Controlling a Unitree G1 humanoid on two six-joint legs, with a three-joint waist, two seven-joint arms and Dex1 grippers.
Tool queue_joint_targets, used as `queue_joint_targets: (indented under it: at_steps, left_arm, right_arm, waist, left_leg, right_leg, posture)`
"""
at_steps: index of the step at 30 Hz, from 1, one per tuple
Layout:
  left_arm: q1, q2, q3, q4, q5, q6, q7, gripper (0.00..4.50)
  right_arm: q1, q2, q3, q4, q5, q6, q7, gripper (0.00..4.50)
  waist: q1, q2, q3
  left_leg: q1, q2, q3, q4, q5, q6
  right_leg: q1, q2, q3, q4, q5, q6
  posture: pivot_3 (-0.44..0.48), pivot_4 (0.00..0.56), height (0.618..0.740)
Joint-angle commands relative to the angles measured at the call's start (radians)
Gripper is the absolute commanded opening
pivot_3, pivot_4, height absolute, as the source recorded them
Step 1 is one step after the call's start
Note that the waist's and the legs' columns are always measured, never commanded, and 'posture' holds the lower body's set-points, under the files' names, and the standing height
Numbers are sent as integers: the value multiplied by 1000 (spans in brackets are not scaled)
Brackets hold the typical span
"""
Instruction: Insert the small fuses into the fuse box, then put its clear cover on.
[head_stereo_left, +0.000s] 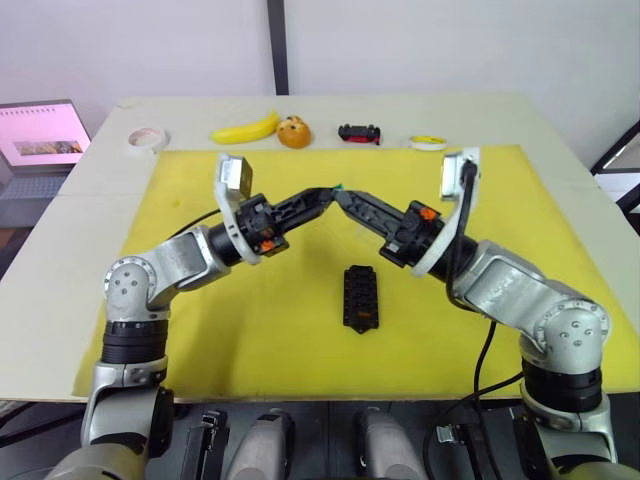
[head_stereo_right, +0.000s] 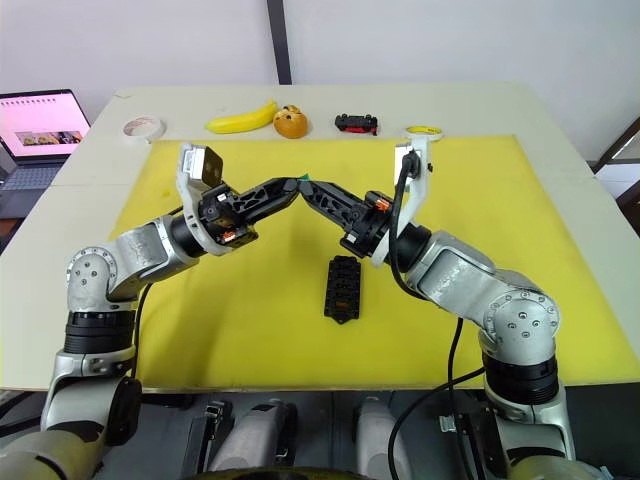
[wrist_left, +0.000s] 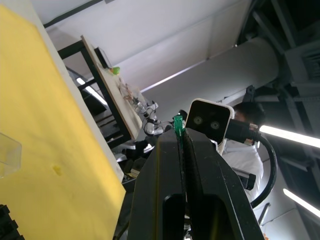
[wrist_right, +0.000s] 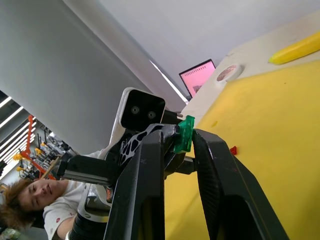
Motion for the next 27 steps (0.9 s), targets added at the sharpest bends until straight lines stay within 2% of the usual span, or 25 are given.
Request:
queue_joint_targets:
  at_steps: [1, 13, 15, 18, 21, 25, 27]
  left_arm:
    - [-2, 12, 2, -30, -11, -14, -17, 0]
    - [-2, 15, -11, -30, 8, -14, -33, 0]
    - [-3, 26, -13, -27, 44, -4, -49, 0]
    - [-11, 57, -7, -24, 97, 21, -117, 916]
    - [-38, 145, -6, -49, 233, 72, -296, 2392]
    - [-85, 326, -101, -101, 566, 10, -684, 4321]
    - [-92, 401, -180, -126, 734, -81, -873, 4321]
  right_arm:
    - [-1, -12, -14, -31, 39, -19, 4, 176]
    - [-3, -34, 4, -36, 52, -22, 8, 80]
    - [-3, -36, 3, -38, 70, -24, 4, 80]
    - [-3, -51, 0, -43, 105, -21, 0, 0]
    - [1, -99, -8, -55, 143, -4, 11, 0]
    - [-13, -258, -35, -46, 151, 76, 96, 0]
    - [-29, -353, -33, -48, 85, 134, 184, 0]
  waist:
    - [0, 0, 0]
    - [0, 0, 0]
    - [0, 0, 0]
    - [-1, 0, 0]
    - [-2, 0, 0]
    - [-2, 2, 1]
    - [0, 3, 2]
  left_leg:
    - [0, 0, 0, 0, 0, 0]
    - [0, 0, 0, 0, 0, 0]
    - [0, 0, 0, 0, 0, 0]
    - [0, 0, 0, 0, 0, 0]
    - [0, 0, 0, 0, 0, 0]
    - [0, 0, 1, 0, 0, 1]
    - [0, 0, 2, 0, -1, 1]
  right_leg:
    - [0, 0, 0, 0, 0, 0]
    - [0, 0, 0, 0, 0, 0]
    - [0, 0, 0, 0, 0, 0]
    - [0, 1, 0, 0, 0, 0]
    - [0, 2, 0, 0, 0, 0]
    - [0, 3, 1, -1, 0, -1]
    - [0, 3, 1, -1, 0, -1]
  posture:
    - [0, 150, 740]
    - [0, 150, 740]
    - [0, 150, 740]
    - [0, 150, 740]
    - [0, 150, 740]
    - [0, 150, 740]
    - [0, 150, 740]
